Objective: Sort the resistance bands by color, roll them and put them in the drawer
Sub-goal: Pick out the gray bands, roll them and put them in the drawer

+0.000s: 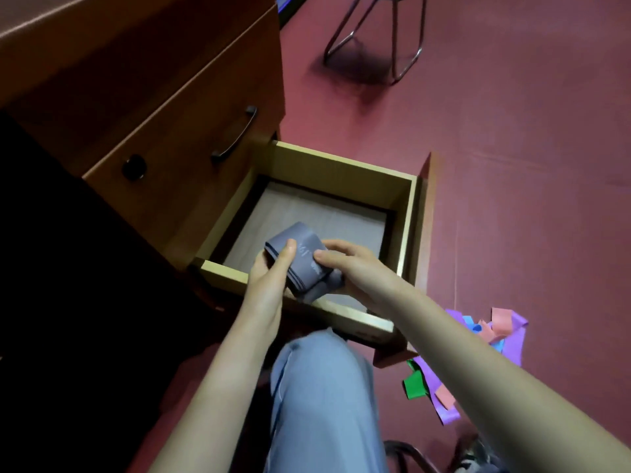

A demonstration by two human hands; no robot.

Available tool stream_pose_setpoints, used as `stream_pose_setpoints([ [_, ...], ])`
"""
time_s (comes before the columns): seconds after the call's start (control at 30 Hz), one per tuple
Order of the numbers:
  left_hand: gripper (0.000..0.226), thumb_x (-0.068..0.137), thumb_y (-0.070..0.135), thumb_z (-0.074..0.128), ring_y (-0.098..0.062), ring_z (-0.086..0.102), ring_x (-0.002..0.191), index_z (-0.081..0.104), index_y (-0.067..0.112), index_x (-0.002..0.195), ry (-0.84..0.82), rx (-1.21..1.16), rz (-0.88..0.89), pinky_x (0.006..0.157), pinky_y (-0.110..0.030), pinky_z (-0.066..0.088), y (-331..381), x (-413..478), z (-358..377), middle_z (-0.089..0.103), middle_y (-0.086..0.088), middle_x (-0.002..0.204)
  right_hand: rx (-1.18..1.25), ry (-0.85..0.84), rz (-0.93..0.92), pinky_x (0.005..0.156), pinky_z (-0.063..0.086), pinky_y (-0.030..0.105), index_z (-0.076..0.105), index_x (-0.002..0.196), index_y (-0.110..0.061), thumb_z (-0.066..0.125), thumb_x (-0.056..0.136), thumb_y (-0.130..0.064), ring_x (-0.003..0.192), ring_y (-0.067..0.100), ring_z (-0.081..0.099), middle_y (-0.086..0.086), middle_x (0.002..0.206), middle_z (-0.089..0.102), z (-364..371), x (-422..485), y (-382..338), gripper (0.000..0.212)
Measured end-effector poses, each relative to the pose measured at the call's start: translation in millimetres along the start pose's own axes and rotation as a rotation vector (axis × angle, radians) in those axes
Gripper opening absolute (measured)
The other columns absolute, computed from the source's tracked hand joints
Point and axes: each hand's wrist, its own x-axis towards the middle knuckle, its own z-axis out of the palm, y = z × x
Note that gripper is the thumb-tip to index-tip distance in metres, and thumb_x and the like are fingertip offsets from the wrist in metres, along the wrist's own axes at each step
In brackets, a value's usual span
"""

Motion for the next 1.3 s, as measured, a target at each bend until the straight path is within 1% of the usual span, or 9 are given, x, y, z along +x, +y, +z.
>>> stream_pose_setpoints([
  [0.2, 0.052, 0.087, 0.019, 0.057, -0.022, 0.051, 0.116, 0.035, 0.011, 0.134, 0.133, 0.44, 0.028, 0.093, -0.03, 0.041, 0, 81, -42, 0.05, -0.006, 0.127, -0.061, -0.029, 0.069, 0.079, 0.049, 0.035, 0.056, 0.114, -0.01, 0.053, 0.088, -0.014, 0.09, 0.021, 0.056, 0.009, 0.103, 0.058, 26, 100, -1, 0.026],
  [0.33, 0.06, 0.091, 0.021, 0.05, -0.02, 0.025, 0.138, 0.021, 0.014, 0.143, 0.205, 0.887, 0.159, 0.108, -0.029, 0.024, -2, 92, -65, 0.021, -0.005, 0.152, -0.154, -0.039, 0.146, 0.08, 0.047, 0.034, 0.05, 0.123, -0.007, 0.054, 0.089, -0.012, 0.094, 0.018, 0.051, 0.006, 0.104, 0.053, 45, 141, 17, 0.035],
  [0.53, 0.046, 0.093, 0.028, 0.042, -0.01, 0.021, 0.14, 0.036, 0.019, 0.137, 0.097, 1.336, 0.281, 0.109, -0.023, 0.022, -24, 94, -90, 0.024, 0.005, 0.152, -0.222, -0.138, 0.183, 0.052, 0.039, 0.014, 0.054, 0.104, -0.014, 0.057, 0.083, -0.005, 0.064, 0.006, 0.048, 0.0, 0.081, 0.053, 88, 185, 35, 0.023],
  [0.67, 0.044, 0.092, 0.032, 0.042, -0.013, 0.044, 0.126, 0.043, 0.015, 0.133, 0.176, 1.475, 0.305, 0.097, -0.022, 0.036, -30, 98, -93, 0.05, 0.001, 0.134, -0.25, -0.149, 0.228, 0.053, 0.039, 0.015, 0.057, 0.102, -0.012, 0.059, 0.083, -0.008, 0.063, 0.005, 0.047, -0.003, 0.073, 0.051, 102, 206, 46, 0.02],
  [0.77, 0.042, 0.094, 0.036, 0.032, -0.011, 0.046, 0.118, 0.044, 0.014, 0.128, 0.144, 1.662, 0.165, 0.088, -0.022, 0.039, -24, 107, -89, 0.051, 0.003, 0.126, -0.335, -0.113, 0.171, 0.06, 0.042, 0.017, 0.059, 0.11, -0.003, 0.059, 0.084, -0.009, 0.063, 0.004, 0.047, -0.006, 0.07, 0.048, 107, 213, 53, 0.026],
  [0.9, 0.036, 0.094, 0.021, 0.03, -0.023, 0.046, 0.116, 0.052, 0.005, 0.118, -0.027, 1.793, -0.07, 0.085, -0.029, 0.039, -11, 118, -80, 0.053, -0.009, 0.124, -0.516, -0.077, 0.107, 0.07, 0.043, 0.028, 0.063, 0.101, -0.003, 0.056, 0.083, -0.012, 0.077, 0.017, 0.053, -0.002, 0.068, 0.053, 110, 214, 59, 0.021],
  [1.03, 0.037, 0.094, 0.021, 0.031, -0.028, 0.045, 0.119, 0.049, 0.003, 0.119, -0.097, 1.816, -0.19, 0.091, -0.033, 0.037, -4, 124, -77, 0.052, -0.014, 0.127, -0.597, -0.061, 0.096, 0.085, 0.046, 0.032, 0.051, 0.121, -0.005, 0.051, 0.087, -0.017, 0.098, 0.027, 0.058, 0.016, 0.106, 0.063, 102, 200, 60, 0.035],
  [1.17, 0.033, 0.093, 0.024, 0.034, -0.029, 0.047, 0.118, 0.051, 0.009, 0.116, -0.049, 1.809, -0.225, 0.091, -0.033, 0.036, -5, 125, -73, 0.053, -0.013, 0.127, -0.494, 0.049, 0.066, 0.071, 0.044, 0.02, 0.048, 0.123, -0.004, 0.045, 0.092, -0.015, 0.087, 0.021, 0.05, 0.014, 0.109, 0.056, 62, 160, 34, 0.034],
  [1.3, 0.034, 0.092, 0.023, 0.04, -0.029, 0.051, 0.117, 0.053, 0.017, 0.122, -0.058, 1.523, -0.014, 0.093, -0.032, 0.039, -8, 92, -16, 0.055, -0.007, 0.129, -0.333, 0.091, -0.05, 0.062, 0.042, 0.011, 0.059, 0.105, -0.008, 0.043, 0.091, -0.006, 0.073, 0.011, 0.052, 0.002, 0.086, 0.06, -2, 78, 3, 0.021],
])
